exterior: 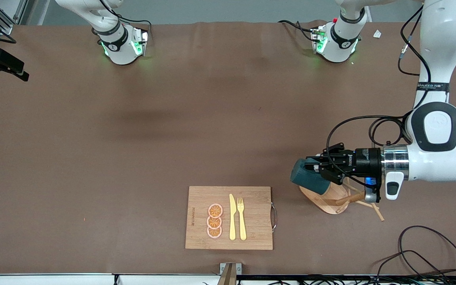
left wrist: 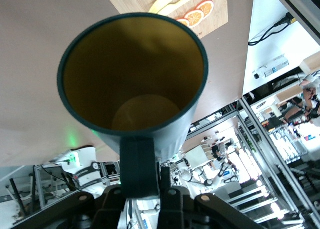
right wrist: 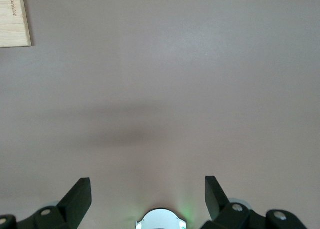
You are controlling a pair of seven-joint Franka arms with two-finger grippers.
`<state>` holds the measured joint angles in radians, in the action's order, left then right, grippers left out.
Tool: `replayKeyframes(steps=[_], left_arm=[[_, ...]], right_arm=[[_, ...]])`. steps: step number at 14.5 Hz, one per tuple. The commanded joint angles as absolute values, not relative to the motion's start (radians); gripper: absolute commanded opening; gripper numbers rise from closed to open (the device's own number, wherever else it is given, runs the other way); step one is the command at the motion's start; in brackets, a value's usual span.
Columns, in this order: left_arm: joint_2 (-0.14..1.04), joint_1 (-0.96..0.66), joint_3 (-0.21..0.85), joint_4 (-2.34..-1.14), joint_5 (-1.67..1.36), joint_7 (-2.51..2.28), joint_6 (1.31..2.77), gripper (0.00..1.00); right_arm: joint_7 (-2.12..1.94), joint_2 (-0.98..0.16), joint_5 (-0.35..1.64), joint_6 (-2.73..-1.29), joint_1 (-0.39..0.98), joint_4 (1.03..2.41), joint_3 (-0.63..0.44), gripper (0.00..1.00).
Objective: Pass cup and hang on rack
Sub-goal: 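Hang the mug handle onto a rack peg with the left gripper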
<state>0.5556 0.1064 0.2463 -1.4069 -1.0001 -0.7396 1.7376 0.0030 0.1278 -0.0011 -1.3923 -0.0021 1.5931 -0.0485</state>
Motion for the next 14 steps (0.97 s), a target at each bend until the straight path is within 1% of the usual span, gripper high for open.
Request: replayKeyframes(steps=[1, 5, 9, 12, 14], left_arm=[[0.534, 0.164, 0.261, -1.453, -1.034, -0.648, 1.686, 0.01], [0.535, 0.213, 0.261, -1.453, -1.037, -0.605, 1.64, 0.01], [0.577, 0.265, 0.261, -1.451, -1.051, -0.497, 1.586, 0.01], [0.598, 0.282, 0.261, -1.45, -1.052, -0.431, 1.582, 0.01], [0.612, 0.299, 0.259, -1.45, -1.071, -0.393, 1.582, 0.03]], right_arm=[[0.015, 0.149, 0.018, -1.401, -0.018, 1.614, -0.034, 1.0], [0.015, 0.149, 0.018, -1.399, -0.017, 1.614, -0.034, 1.0], [0.015, 0.149, 0.018, -1.399, -0.017, 1.614, -0.034, 1.0], [0.015, 0.149, 0.018, -1.397, -0.017, 1.614, -0.034, 1.0], [0.015, 0.149, 0.018, -1.397, -0.017, 1.614, -0.034, 1.0]])
